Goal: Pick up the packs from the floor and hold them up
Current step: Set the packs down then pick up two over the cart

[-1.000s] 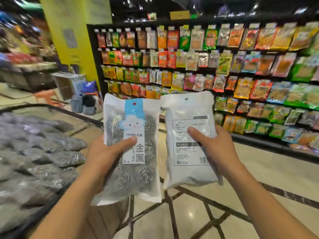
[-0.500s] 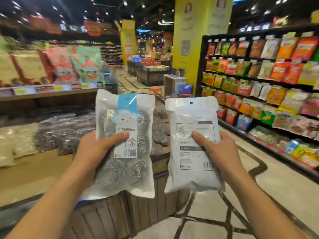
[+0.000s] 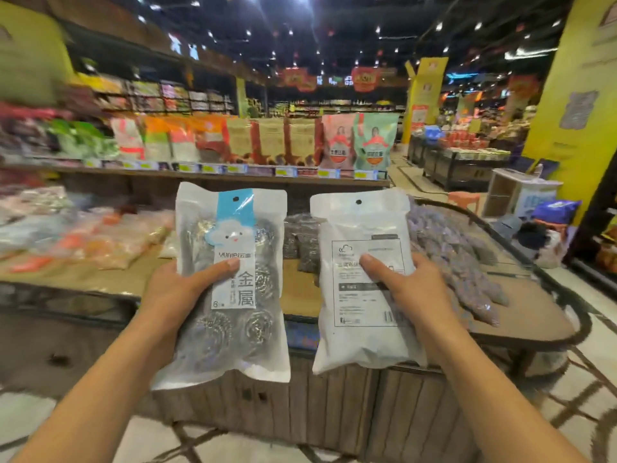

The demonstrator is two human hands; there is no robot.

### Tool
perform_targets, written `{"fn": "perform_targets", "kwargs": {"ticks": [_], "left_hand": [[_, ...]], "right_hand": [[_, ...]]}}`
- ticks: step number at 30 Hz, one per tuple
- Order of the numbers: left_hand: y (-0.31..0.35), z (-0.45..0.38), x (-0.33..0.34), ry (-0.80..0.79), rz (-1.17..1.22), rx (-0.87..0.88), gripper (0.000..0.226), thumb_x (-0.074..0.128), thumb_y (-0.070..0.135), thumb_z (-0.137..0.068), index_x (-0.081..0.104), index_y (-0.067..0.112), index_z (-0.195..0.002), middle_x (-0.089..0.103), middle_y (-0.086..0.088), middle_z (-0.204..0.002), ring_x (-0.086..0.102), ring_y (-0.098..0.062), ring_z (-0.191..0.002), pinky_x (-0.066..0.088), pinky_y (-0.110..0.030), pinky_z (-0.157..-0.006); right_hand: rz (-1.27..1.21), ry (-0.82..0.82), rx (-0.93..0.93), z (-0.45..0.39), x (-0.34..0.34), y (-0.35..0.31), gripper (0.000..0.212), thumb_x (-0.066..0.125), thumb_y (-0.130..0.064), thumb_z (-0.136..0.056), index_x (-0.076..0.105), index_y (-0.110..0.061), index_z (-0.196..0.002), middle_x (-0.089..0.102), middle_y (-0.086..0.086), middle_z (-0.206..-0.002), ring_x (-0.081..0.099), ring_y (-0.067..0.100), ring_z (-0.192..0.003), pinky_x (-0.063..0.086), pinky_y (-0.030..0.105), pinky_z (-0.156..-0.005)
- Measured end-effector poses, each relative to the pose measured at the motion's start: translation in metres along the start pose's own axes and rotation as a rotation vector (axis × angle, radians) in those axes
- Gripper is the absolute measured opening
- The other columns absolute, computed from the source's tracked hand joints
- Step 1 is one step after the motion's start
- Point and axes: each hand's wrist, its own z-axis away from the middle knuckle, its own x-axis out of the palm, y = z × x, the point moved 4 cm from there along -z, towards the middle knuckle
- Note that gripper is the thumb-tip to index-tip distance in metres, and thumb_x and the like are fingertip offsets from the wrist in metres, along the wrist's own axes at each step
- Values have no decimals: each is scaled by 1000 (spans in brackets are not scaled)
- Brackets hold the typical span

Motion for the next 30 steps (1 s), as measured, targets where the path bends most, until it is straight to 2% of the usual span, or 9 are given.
{"fn": "perform_targets", "kwargs": {"ticks": [6, 9, 11, 16, 20, 23, 25, 28, 30], "left_hand": [[14, 2, -120, 129, 41, 27, 32, 84, 15, -79, 76, 10, -110, 81, -14, -97, 79, -33, -87, 60, -48, -88], [16, 1, -185, 204, 54, 44, 29, 84, 14, -78, 76, 11, -106, 82, -11, -92, 80, -29, -82, 63, -37, -70], [16, 0, -229, 244, 56, 50, 28, 84, 14, -78, 76, 11, -104, 82, -10, -89, 80, -27, -78, 62, -34, -64], [10, 0, -338, 339, 65, 33, 32, 84, 14, -78, 76, 11, -109, 81, -12, -93, 80, -32, -83, 60, -40, -77], [0, 4, -413, 435, 106, 18, 39, 85, 15, -77, 74, 10, -114, 81, -13, -93, 80, -32, -81, 61, -40, -73], [-8, 6, -461, 503, 133, -1, 38, 85, 15, -76, 74, 9, -112, 81, -13, -90, 80, -31, -77, 63, -36, -60], [-11, 6, -490, 537, 141, -24, 41, 85, 16, -76, 73, 8, -114, 81, -14, -90, 80, -32, -77, 63, -36, -59], [-16, 1, -534, 625, 136, -30, 35, 84, 14, -78, 73, 6, -110, 81, -14, -87, 79, -30, -72, 61, -33, -53], [-18, -4, -562, 687, 127, -32, 33, 85, 14, -78, 74, 7, -108, 81, -14, -87, 79, -31, -72, 61, -34, -55]], "right_hand": [[-18, -105, -42, 3, 119, -23, 37, 90, -45, -74, 78, -24, -101, 82, -6, -95, 79, 17, -88, 63, 50, -86], [-11, -148, -52, 16, 185, -33, 63, 87, -66, -57, 75, -27, -105, 81, -8, -97, 78, 17, -89, 63, 49, -85], [-11, -180, -53, 27, 230, -39, 69, 85, -71, -54, 73, -29, -108, 80, -10, -99, 78, 16, -89, 63, 49, -84], [-31, -274, -61, 55, 341, -60, 32, 89, -42, -77, 70, -30, -100, 79, -9, -98, 77, 15, -90, 63, 41, -81], [-63, -361, -60, 75, 427, -71, 42, 88, -41, -77, 69, -25, -110, 77, -7, -101, 76, 13, -88, 61, 32, -72], [-77, -411, -36, 83, 488, -72, 47, 90, -44, -74, 71, -23, -111, 80, -6, -100, 78, 16, -86, 64, 41, -78], [-94, -460, -15, 89, 529, -71, 45, 91, -41, -74, 73, -21, -110, 81, -4, -98, 79, 17, -84, 64, 42, -79], [-128, -544, -7, 95, 588, -71, 36, 90, -35, -77, 74, -21, -106, 82, -4, -93, 79, 15, -79, 63, 34, -69], [-133, -596, -15, 96, 629, -71, 33, 89, -35, -78, 73, -23, -105, 81, -6, -93, 79, 15, -81, 63, 34, -70]]}}
